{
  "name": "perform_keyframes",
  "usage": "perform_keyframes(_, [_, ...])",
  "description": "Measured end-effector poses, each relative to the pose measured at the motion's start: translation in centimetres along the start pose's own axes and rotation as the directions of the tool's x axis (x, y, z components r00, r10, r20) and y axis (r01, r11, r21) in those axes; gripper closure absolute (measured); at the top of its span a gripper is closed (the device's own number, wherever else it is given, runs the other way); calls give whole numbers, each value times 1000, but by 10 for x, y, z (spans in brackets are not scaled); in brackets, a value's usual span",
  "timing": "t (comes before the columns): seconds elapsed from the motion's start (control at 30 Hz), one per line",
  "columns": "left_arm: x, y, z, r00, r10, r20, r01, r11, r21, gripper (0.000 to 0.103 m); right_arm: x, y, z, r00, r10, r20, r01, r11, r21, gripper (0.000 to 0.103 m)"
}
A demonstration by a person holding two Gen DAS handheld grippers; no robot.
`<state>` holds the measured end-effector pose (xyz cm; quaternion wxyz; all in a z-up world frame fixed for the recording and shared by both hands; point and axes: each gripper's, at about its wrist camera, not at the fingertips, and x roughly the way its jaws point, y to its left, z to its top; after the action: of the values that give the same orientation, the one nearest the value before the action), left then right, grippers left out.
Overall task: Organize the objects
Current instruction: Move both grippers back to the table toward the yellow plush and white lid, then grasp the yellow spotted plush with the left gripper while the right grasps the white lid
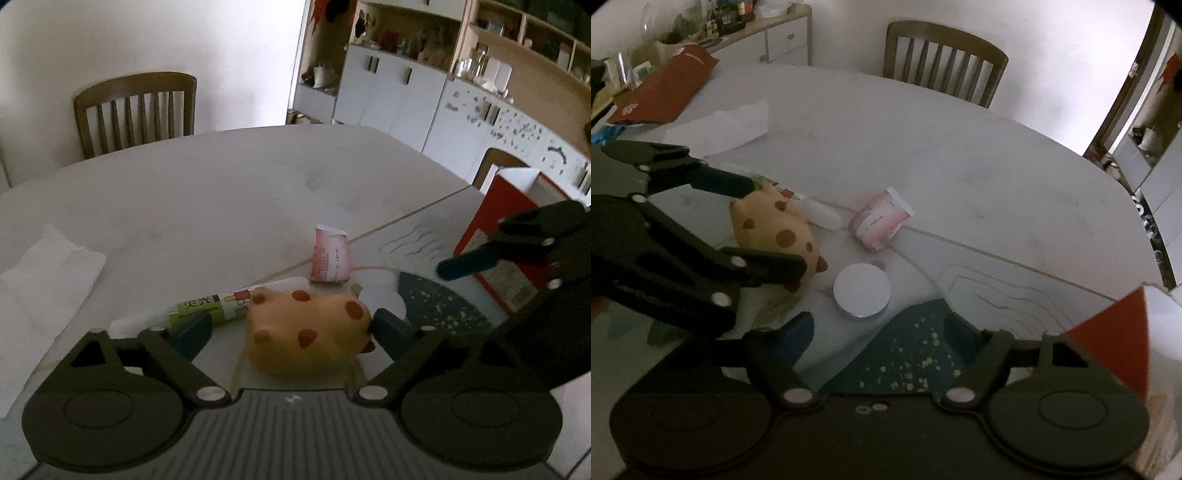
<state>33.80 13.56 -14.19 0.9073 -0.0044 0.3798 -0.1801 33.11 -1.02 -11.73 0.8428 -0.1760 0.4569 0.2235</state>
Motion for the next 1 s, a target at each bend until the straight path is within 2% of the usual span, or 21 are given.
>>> perform_keyframes(0.07, [-3,0,-1,1000,-22,9,21,1000,4,24,5,1,2,1000,1,0,-1,1000,-3,32])
perform_keyframes(0.13, [-5,0,-1,999,-47,11,47,999,1,30,9,2,4,1000,1,-1,-1,1000,-5,34])
perform_keyframes(0.37, [-9,7,-2,999,-47,20,48,998,-37,34,18,5,11,1000,24,7,-24,1000,-13,45])
perform_keyframes(0.47, [-11,9,-4,998,-52,20,53,997,-60,36,19,4,12,999,41,16,-41,999,-8,54])
perform_keyframes(0.53, [-13,9,-4,999,-48,19,49,996,-71,36,19,2,11,998,56,15,-56,998,6,65])
perform_keyframes(0.77, [-20,6,-7,1000,-27,5,27,995,-93,39,7,5,5,999,33,28,-34,999,14,65])
perform_keyframes(1.0, [-36,-2,-12,1000,-31,1,30,993,-116,39,-23,5,-11,999,28,41,-30,997,65,65])
